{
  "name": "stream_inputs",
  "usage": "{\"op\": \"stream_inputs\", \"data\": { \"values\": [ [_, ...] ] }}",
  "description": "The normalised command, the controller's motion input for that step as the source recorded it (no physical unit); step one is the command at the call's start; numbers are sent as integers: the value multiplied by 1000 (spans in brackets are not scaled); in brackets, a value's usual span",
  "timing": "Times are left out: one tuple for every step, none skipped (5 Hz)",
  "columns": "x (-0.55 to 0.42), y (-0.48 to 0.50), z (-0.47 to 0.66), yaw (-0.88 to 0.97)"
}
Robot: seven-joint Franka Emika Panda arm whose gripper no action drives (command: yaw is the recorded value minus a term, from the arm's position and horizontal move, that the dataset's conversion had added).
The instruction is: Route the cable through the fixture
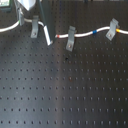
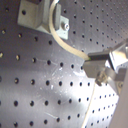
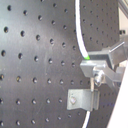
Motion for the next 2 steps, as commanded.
{"op": "stream_inputs", "data": {
  "values": [
    [311,30,166,197],
    [0,0,11,0]
  ]
}}
